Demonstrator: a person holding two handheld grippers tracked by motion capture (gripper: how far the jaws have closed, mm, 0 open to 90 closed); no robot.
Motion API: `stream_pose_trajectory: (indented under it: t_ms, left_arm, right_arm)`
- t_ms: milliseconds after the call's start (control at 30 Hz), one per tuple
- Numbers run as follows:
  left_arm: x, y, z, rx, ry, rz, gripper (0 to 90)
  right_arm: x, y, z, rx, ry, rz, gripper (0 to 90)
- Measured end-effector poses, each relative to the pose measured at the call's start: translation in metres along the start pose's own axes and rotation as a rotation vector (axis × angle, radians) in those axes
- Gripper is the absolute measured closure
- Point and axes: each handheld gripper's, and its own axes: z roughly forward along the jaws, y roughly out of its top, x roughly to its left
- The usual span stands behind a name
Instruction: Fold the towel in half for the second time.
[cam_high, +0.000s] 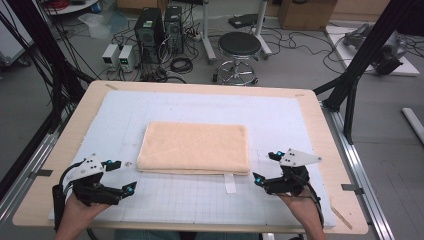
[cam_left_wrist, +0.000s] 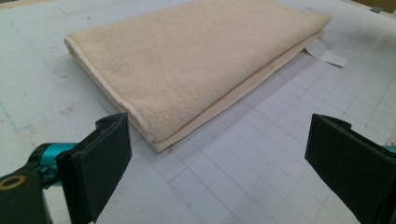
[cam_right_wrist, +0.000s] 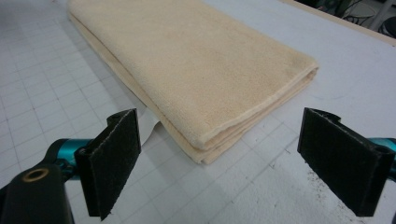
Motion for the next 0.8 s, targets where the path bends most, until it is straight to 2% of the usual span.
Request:
stream_pose_trajectory:
  t_ms: [467,800]
  left_arm:
    - [-0.003,-0.007,-0.014,-0.004,0.024,-0.004,7.7]
    - [-0.003,-0.009,-0.018,-0.005,0.035,-0.004,7.7]
  right_arm:
    - [0.005,-0.008,-0.015,-0.011,-0.021,0.006,12.5]
    - [0.006,-0.010,-0.014,-0.004,-0.021,0.005,12.6]
